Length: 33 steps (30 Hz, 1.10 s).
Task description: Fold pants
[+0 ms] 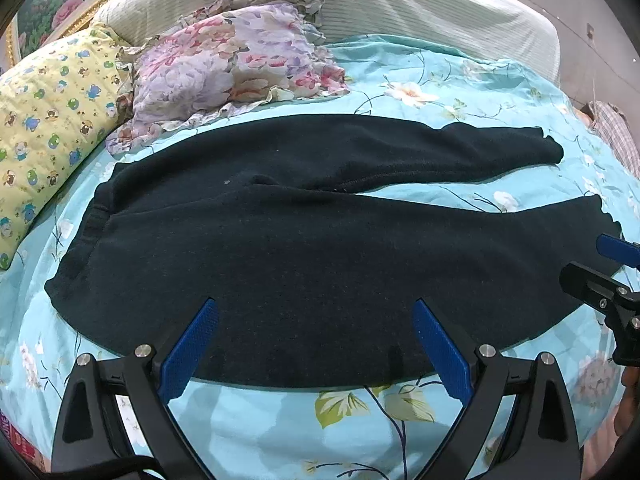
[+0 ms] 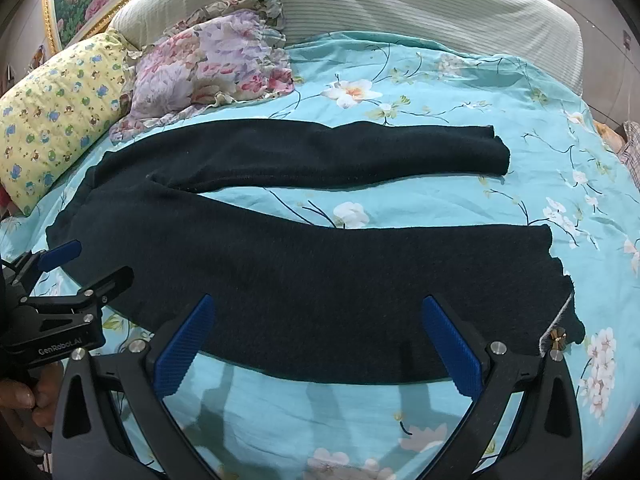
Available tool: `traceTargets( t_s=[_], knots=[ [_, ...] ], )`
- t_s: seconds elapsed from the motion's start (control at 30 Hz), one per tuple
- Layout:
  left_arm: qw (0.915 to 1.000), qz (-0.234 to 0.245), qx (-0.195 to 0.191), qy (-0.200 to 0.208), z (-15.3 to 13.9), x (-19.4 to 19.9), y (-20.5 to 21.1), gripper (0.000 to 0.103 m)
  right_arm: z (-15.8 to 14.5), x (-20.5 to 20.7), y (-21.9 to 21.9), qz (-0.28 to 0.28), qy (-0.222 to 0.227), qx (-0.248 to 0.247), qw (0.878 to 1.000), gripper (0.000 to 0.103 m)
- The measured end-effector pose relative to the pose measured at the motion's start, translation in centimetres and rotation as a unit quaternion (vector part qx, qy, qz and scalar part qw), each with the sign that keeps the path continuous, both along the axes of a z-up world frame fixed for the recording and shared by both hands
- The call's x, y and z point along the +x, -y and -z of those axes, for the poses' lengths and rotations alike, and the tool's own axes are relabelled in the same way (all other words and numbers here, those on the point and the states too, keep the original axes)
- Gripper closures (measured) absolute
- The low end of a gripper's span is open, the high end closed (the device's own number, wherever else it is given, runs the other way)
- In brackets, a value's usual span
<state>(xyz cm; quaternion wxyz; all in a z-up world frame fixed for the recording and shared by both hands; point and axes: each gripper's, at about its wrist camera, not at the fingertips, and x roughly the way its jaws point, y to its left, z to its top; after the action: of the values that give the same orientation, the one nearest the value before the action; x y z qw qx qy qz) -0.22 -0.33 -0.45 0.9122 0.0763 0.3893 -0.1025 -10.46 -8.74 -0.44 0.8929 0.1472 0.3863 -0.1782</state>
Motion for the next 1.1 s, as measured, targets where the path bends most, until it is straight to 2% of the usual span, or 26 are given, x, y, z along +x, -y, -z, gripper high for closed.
traceTargets(
  t_s=[0.43, 0.57, 0.7, 0.87, 1.1],
  knots=[
    [0.9996, 0.017, -0.006, -0.019, 0.2, 0.8, 0.4, 0.005, 0.0, 0.3, 0.2, 0.001, -0.004, 0.005, 1.0, 0.0],
    [0.999, 0.043, 0.008, -0.012, -0.2, 1.1, 1.0, 0.005, -0.3, 0.4, 1.0, -0.003, -0.001, 0.024, 1.0, 0.0],
    [0.9959, 0.089, 0.013, -0.01, -0.9, 2.1, 1.9, 0.005, -1.0, 0.3, 3.1, 0.007, 0.005, 0.035, 0.999, 0.0],
    [0.9918, 0.125, 0.014, -0.02, -2.0, 4.8, 2.8, 0.006, -1.8, 0.6, 6.0, 0.023, 0.009, 0.042, 0.999, 0.0],
    [0.9857, 0.164, 0.027, -0.031, -3.6, 10.6, 4.8, 0.009, -3.0, 1.9, 11.2, 0.038, 0.013, 0.06, 0.997, 0.0]
  ],
)
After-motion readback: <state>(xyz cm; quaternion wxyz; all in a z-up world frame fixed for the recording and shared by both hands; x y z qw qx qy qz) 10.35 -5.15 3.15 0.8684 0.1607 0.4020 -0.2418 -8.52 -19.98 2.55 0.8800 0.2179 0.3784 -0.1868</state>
